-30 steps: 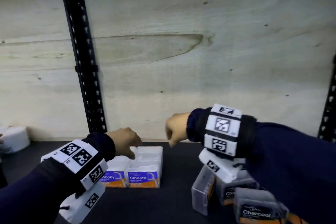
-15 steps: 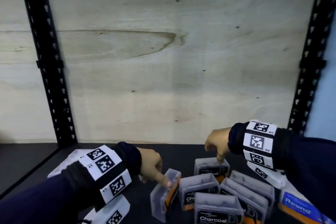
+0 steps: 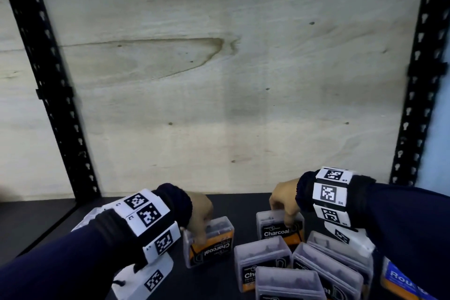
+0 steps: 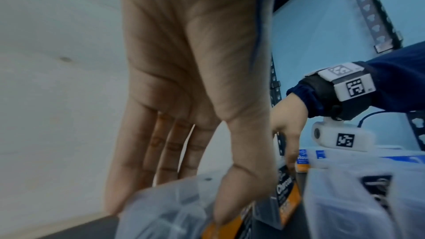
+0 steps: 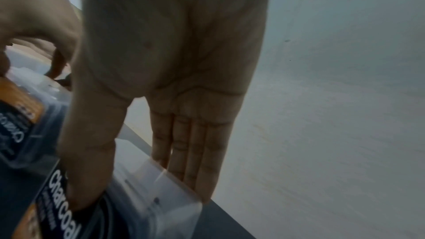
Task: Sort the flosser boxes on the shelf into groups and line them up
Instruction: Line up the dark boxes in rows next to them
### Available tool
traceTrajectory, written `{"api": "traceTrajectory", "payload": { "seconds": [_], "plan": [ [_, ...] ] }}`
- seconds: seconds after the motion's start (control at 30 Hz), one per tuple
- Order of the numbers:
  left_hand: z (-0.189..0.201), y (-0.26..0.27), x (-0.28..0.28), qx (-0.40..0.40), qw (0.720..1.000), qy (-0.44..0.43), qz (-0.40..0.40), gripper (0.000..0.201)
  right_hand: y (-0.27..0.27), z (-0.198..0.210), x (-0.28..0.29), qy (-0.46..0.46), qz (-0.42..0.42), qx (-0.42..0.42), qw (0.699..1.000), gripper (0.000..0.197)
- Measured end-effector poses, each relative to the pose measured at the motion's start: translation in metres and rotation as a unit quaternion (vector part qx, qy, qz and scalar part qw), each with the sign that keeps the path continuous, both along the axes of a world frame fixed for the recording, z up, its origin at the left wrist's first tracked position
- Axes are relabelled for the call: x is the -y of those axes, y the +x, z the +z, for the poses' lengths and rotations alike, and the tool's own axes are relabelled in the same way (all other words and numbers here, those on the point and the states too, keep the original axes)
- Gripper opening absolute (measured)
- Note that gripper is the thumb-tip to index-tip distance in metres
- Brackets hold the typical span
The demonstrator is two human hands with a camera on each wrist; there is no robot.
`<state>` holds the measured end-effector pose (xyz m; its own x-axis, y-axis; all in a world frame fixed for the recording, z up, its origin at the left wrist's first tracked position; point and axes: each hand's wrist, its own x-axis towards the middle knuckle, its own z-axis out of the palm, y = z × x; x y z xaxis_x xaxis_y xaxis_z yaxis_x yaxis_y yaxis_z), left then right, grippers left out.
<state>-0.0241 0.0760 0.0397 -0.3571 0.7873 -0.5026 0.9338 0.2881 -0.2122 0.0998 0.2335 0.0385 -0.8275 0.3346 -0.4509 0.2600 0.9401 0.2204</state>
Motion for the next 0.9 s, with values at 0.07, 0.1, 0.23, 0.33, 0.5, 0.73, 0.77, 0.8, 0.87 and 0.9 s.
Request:
{"api": "traceTrajectory", "payload": {
  "seconds": [0.07, 0.1, 0.23, 0.33, 0.5, 0.73, 0.77, 0.8, 0.87, 0.9],
  "plan": [
    [0.003, 0.0, -0.01, -0.051, 0.998, -0.004, -0.023, 0.035, -0.004, 0.001, -0.004, 0.012, -0.001, 0.001, 1.0, 0.046],
    [0.003, -0.002, -0.016, -0.059, 0.998, 0.0, -0.029, 0.042, -0.006, 0.001, -0.007, 0.017, 0.0, 0.001, 1.0, 0.045],
    [0.0, -0.009, -0.039, -0.087, 0.996, -0.009, -0.033, 0.03, -0.011, 0.001, -0.016, 0.011, -0.009, -0.001, 1.0, 0.047],
    [-0.008, -0.012, -0.052, -0.109, 0.993, -0.019, -0.045, 0.023, -0.011, 0.002, -0.022, -0.005, -0.017, 0.002, 1.0, 0.048],
    [-0.008, -0.007, -0.067, -0.105, 0.993, -0.043, -0.019, 0.029, -0.012, 0.002, -0.026, -0.016, -0.026, 0.012, 0.999, 0.047],
    [-0.009, 0.012, -0.088, -0.071, 0.996, 0.022, -0.045, 0.059, -0.019, -0.002, -0.032, 0.009, -0.027, 0.024, 0.999, 0.026],
    [-0.009, 0.015, -0.09, -0.074, 0.996, 0.019, -0.056, 0.058, -0.018, -0.002, -0.032, 0.009, -0.027, 0.022, 0.999, 0.026],
    [-0.008, 0.018, -0.091, -0.075, 0.995, 0.013, -0.063, 0.056, -0.018, -0.003, -0.032, 0.006, -0.026, 0.019, 0.999, 0.029],
    [-0.004, 0.019, -0.092, -0.065, 0.995, 0.013, -0.072, 0.038, -0.016, -0.004, -0.032, -0.007, -0.027, 0.01, 1.0, 0.045],
    [0.0, 0.019, -0.091, -0.057, 0.995, 0.029, -0.074, 0.027, -0.016, -0.003, -0.032, -0.009, -0.03, 0.008, 0.999, 0.048]
  ]
}}
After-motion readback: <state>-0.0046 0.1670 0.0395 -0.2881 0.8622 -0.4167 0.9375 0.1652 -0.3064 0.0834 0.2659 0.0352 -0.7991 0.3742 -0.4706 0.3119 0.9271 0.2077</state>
